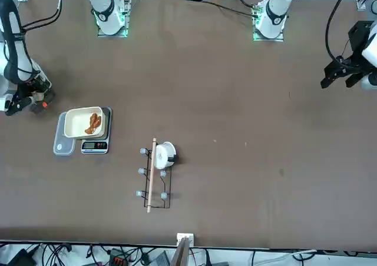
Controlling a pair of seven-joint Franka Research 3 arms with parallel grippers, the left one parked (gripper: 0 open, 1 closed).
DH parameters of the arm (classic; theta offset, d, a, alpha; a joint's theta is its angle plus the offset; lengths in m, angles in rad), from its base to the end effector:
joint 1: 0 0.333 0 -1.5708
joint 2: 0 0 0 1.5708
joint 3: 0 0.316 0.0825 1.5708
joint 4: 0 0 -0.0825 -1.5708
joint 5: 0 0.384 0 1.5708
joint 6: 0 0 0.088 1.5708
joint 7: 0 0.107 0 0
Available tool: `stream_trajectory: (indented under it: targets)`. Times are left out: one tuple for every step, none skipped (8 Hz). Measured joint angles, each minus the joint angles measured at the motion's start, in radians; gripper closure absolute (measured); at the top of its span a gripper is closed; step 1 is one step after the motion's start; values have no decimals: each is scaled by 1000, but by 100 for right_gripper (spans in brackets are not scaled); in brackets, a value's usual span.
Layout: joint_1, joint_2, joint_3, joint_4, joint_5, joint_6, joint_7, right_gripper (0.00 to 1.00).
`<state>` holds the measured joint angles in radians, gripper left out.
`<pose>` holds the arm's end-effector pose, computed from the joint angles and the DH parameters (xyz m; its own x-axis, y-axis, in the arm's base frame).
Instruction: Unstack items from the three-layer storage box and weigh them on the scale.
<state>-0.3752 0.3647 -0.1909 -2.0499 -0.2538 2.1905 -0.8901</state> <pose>0.4770 -0.3124 0.2479 0.8250 0.4581 -0.3310 0.4733 -0.8801 -0.0383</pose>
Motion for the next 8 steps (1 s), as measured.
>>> stream_trajectory:
  targets:
    - [6,-15,6,12,1,-39,0,54]
    - [19,-36,10,34,6,-96,0,54]
    - [36,-61,14,66,28,-165,0,53]
    - [61,-84,17,109,68,-241,1,53]
    - [95,-101,19,162,120,-323,27,53]
    - [138,-110,21,207,173,-387,94,53]
    - [191,-112,23,227,225,-413,193,52]
    - [246,-105,25,227,297,-415,302,52]
